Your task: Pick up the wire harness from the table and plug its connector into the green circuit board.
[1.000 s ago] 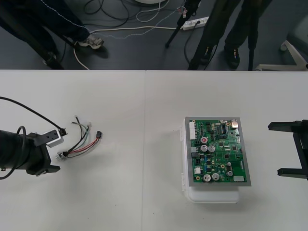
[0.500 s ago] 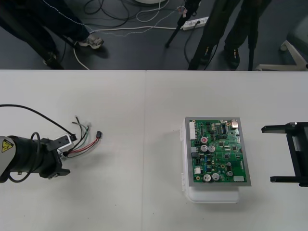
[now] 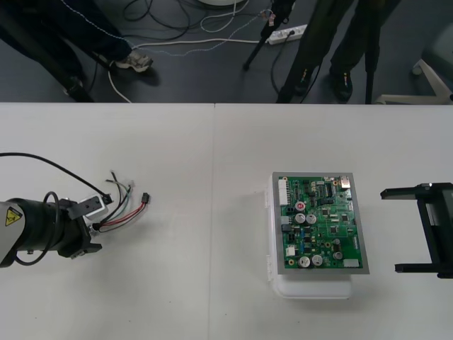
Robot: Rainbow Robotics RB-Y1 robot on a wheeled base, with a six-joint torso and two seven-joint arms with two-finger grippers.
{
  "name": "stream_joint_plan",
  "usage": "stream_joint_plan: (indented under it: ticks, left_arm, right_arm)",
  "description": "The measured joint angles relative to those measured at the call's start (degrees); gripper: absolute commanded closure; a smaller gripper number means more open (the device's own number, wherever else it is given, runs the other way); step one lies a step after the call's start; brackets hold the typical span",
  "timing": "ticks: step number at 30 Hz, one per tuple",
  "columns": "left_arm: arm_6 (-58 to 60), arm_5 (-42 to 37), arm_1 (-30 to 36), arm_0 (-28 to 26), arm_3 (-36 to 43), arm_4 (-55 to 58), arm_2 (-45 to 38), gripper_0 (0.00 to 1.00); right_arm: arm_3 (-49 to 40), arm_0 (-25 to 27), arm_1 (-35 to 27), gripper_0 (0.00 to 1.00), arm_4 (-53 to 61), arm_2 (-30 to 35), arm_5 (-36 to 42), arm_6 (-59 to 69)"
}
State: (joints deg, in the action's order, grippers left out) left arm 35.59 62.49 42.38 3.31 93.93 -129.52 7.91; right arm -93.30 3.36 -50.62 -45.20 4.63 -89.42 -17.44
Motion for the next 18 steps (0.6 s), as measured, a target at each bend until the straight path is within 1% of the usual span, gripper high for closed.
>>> stream_joint_plan:
  ticks: [18]
  left_arm:
    - [0.0,0.0,-1.5,0.0,-0.3,-3.0,0.0,0.0]
  right_arm:
    - [0.0,0.6,-1.6,0.0,0.3,0.0,0.0,0.0]
